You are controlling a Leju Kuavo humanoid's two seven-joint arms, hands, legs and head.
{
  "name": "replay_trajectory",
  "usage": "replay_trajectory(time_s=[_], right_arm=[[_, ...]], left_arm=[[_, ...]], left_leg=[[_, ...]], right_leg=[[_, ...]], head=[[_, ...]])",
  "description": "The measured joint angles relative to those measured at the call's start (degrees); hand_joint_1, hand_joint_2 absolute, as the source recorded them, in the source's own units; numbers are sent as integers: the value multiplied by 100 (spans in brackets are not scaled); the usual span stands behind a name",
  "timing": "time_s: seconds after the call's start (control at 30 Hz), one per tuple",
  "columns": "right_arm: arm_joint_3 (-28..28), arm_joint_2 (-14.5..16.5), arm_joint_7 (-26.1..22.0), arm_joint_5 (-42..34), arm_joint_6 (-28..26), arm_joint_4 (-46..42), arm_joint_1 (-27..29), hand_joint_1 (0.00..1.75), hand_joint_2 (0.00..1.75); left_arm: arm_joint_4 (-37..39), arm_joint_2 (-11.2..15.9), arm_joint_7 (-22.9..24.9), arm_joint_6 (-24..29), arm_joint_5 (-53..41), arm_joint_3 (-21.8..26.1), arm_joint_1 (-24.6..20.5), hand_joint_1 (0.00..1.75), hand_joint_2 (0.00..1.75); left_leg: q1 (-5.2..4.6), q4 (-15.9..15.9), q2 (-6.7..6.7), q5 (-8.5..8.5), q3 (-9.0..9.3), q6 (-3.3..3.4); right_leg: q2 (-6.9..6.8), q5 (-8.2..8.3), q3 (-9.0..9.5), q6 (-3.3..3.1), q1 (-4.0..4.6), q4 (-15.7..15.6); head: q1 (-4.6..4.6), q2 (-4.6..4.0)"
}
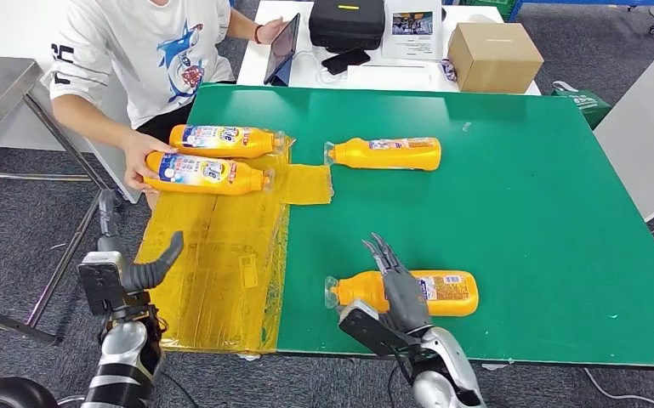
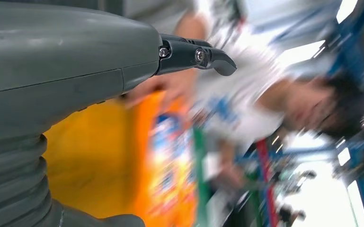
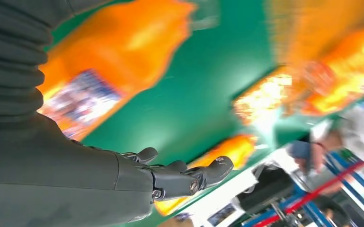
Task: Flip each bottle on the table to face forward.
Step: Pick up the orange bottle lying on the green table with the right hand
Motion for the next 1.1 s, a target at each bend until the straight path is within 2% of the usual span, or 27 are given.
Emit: replay_trajectory(time_s=[0.2, 0.33, 0.5, 0.87, 1.1], right_arm=[[-269, -620, 367, 133, 483, -637, 470, 0, 175], [-276, -910, 662, 23, 725, -701, 594, 0, 175], [-306, -1162, 815, -26, 759, -698, 623, 0, 175], [-379, -1375, 891, 3, 907, -573, 461, 0, 175], [-546, -1360, 526, 647, 620, -139, 35, 0, 175]], left_arm=[[67, -95, 79, -405, -225, -14, 336, 0, 175], [163, -126, 123, -529, -325, -19, 338, 0, 175], [304, -131, 145, -598, -387, -26, 325, 0, 175], [551, -139, 146, -718, -417, -68, 221, 0, 175], [800, -140, 149, -838, -480, -166, 66, 0, 175]], left_leg=[[-5, 0, 1, -11, -6, 7], [-4, 0, 1, -11, -4, 6], [-4, 0, 1, -9, -3, 7], [-4, 0, 1, -8, -3, 8], [-5, 1, 4, -4, -2, 13]], right_leg=[[0, -1, -6, 2, -6, -3], [0, -1, -6, 2, -5, -3], [1, 0, -4, 2, -5, -1], [1, 0, -2, 2, -5, -2], [1, 5, 0, 6, -6, 0]], head=[[-1, 0], [-3, 0], [-2, 0], [-2, 0], [-3, 0]])
